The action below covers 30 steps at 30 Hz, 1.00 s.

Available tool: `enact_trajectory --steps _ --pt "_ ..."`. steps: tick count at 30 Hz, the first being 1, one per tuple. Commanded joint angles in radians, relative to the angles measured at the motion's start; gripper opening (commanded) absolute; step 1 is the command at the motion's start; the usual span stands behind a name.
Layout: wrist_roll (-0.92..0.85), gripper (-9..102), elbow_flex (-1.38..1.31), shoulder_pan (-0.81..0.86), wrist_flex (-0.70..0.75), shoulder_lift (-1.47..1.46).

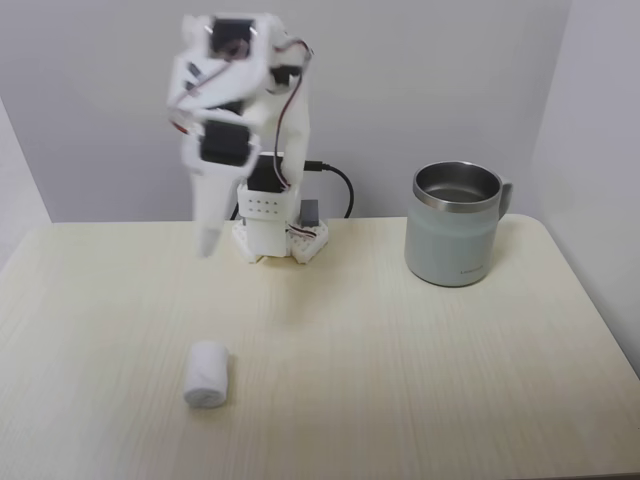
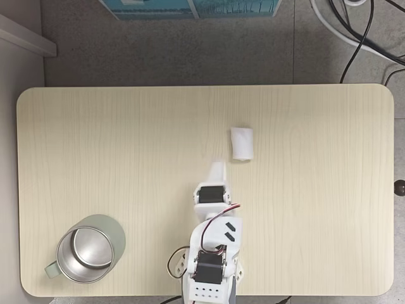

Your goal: Grasp a dressing and put it in the cup.

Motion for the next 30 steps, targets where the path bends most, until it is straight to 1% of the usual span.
enact_trajectory --steps 1,5,8,10,13,16,20,24,30 --pt "-0.195 11 0.259 0.035 0.123 0.207" --pt "-0.489 16 0.397 0.060 0.258 0.359" --pt "-0.695 17 0.474 0.074 0.373 0.466" --pt "-0.792 18 0.502 0.084 0.403 0.531" --pt "-0.884 18 0.531 0.091 0.439 0.632" --pt "-0.928 19 0.538 0.078 0.443 0.716" --pt "-0.966 19 0.549 0.078 0.396 0.822" --pt "-0.969 19 0.560 0.084 0.336 0.939" --pt "-0.968 20 0.598 0.091 0.310 1.068"
